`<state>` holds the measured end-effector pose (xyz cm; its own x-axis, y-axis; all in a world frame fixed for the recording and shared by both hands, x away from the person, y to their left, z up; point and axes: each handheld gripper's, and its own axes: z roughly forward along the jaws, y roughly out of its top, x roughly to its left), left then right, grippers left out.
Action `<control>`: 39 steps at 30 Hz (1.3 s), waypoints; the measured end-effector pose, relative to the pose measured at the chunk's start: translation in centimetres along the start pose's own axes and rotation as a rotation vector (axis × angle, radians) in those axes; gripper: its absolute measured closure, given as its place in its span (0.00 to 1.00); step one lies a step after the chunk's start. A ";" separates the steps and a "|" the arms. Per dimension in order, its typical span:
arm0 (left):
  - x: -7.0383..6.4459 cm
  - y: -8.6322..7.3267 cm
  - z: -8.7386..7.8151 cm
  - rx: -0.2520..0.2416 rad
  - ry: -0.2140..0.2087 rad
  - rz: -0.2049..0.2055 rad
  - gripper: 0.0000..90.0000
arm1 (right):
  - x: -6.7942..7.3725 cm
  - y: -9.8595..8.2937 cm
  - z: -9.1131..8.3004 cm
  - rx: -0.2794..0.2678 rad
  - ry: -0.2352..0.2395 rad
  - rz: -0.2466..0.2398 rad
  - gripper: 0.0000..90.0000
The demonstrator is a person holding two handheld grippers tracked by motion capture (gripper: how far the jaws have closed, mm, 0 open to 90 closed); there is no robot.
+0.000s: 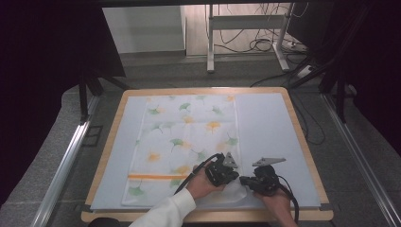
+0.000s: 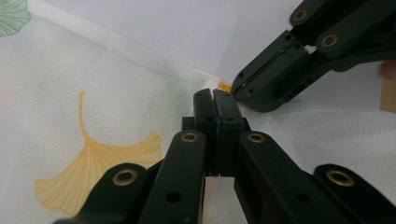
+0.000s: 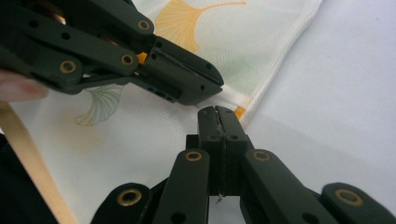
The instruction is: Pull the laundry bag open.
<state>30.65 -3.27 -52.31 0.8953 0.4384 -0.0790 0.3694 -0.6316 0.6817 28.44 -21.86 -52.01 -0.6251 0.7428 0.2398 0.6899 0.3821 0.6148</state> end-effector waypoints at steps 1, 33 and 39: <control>0.0 0.0 0.0 0.001 0.001 0.003 1.00 | 0.0 0.1 0.2 0.007 -0.001 0.006 0.99; 0.5 -0.9 -1.5 0.037 0.010 0.012 1.00 | -0.7 0.0 0.3 0.006 0.045 0.029 0.99; 1.0 -1.5 -2.1 0.039 0.020 -0.001 1.00 | -0.7 0.0 0.3 0.004 0.046 0.026 0.99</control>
<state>30.49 -0.59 -51.88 0.8899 0.4515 -0.0652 0.3803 -0.6552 0.6528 28.99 -22.24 -52.39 -0.6226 0.7267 0.2902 0.7079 0.3652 0.6046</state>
